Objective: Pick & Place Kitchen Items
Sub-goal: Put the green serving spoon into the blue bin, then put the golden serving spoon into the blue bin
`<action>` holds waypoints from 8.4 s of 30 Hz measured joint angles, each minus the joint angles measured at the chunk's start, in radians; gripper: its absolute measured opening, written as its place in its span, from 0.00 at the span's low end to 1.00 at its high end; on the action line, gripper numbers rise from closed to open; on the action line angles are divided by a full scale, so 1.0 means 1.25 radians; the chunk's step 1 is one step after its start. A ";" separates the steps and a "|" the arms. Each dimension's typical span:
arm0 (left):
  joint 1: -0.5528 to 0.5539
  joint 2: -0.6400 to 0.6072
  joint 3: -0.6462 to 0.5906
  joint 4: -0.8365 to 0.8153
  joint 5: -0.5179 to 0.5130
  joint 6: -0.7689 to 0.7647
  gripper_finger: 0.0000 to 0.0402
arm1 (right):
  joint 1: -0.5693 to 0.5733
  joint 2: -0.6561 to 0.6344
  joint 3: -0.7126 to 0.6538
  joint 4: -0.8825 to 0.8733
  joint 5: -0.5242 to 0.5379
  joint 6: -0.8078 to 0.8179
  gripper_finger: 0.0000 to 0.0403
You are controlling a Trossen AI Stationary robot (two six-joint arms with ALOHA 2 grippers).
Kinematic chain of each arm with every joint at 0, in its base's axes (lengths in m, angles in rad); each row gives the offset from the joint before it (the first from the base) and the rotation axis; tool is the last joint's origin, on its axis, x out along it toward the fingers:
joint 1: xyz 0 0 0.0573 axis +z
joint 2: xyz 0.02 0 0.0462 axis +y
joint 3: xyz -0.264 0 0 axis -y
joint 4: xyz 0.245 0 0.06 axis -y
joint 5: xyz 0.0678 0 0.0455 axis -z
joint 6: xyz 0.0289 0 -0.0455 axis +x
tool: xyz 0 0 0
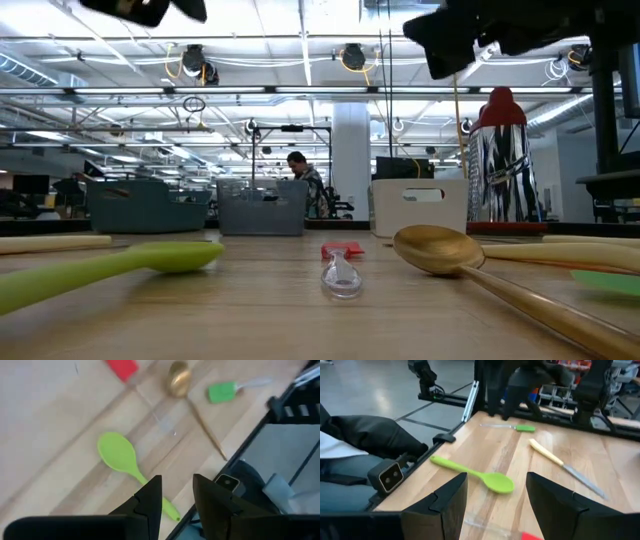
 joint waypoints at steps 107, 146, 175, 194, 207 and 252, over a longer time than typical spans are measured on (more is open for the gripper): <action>0.519 -0.117 -0.002 -0.600 -0.181 0.371 0.05 | 0.000 0.000 -0.114 0.209 0.024 -0.038 0.49; 0.883 -0.118 -0.158 -0.431 -0.243 0.698 0.05 | 0.000 0.000 -0.114 0.197 0.027 -0.037 0.49; 0.983 -0.118 -0.252 -0.198 -0.187 0.766 0.07 | 0.000 0.000 -0.114 0.198 0.025 -0.037 0.49; 1.015 -0.118 -0.333 -0.087 -0.187 0.760 0.13 | 0.000 0.000 -0.114 0.198 0.025 -0.037 0.49; 1.015 -0.118 -0.333 -0.071 -0.188 0.763 0.20 | 0.000 0.000 -0.114 0.198 0.025 -0.037 0.49; 0.758 -0.392 -0.333 -0.078 -0.082 0.729 0.20 | 0.000 0.000 -0.114 0.089 0.019 -0.051 0.49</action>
